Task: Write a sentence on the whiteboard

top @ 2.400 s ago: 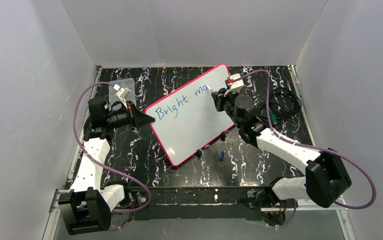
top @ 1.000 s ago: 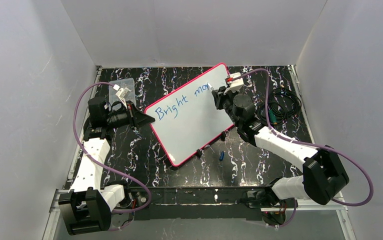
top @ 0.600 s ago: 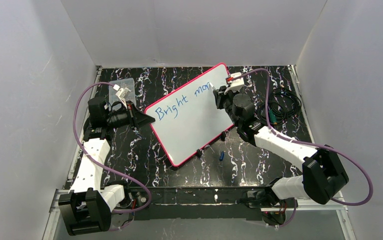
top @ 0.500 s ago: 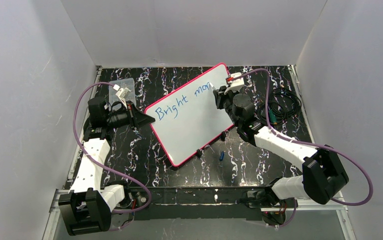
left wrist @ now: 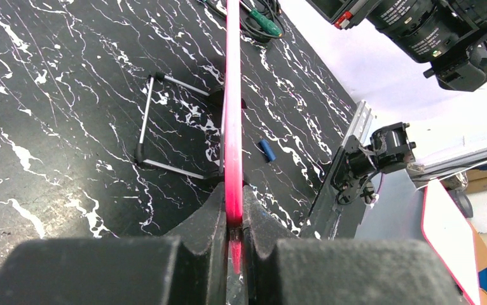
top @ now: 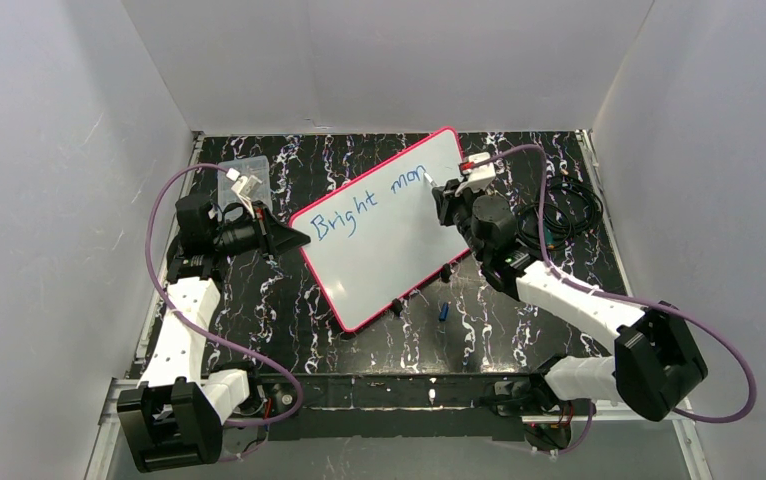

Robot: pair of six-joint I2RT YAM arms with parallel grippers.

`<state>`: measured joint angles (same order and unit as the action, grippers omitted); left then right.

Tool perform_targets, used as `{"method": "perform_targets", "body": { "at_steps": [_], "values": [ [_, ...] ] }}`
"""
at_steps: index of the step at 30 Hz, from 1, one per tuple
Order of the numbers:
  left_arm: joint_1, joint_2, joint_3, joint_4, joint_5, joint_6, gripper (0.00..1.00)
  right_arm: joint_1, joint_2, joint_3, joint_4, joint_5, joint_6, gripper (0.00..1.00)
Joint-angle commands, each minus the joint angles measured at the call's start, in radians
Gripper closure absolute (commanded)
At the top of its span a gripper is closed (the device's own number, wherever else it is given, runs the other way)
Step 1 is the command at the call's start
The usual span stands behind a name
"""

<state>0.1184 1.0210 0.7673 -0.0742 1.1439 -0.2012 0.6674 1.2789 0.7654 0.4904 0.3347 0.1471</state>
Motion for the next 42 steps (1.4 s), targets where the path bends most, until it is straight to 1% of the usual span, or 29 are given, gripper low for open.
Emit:
{"method": "perform_targets", "body": {
  "at_steps": [1, 5, 26, 42],
  "values": [
    [0.004, -0.041, 0.003, 0.057, 0.034, 0.033, 1.00, 0.001, 0.013, -0.011, -0.009, -0.003, 0.010, 0.99],
    [0.003, -0.041, 0.003, 0.080, 0.034, 0.030, 1.00, 0.001, 0.019, 0.008, 0.001, -0.004, 0.008, 0.99],
    [0.004, -0.037, 0.003, 0.080, 0.037, 0.034, 1.00, 0.001, 0.072, 0.100, 0.061, 0.016, -0.033, 0.99],
    [0.004, -0.038, 0.004, 0.080, 0.039, 0.035, 1.00, -0.002, 0.112, 0.143, 0.053, 0.049, -0.044, 0.99]
  ]
}}
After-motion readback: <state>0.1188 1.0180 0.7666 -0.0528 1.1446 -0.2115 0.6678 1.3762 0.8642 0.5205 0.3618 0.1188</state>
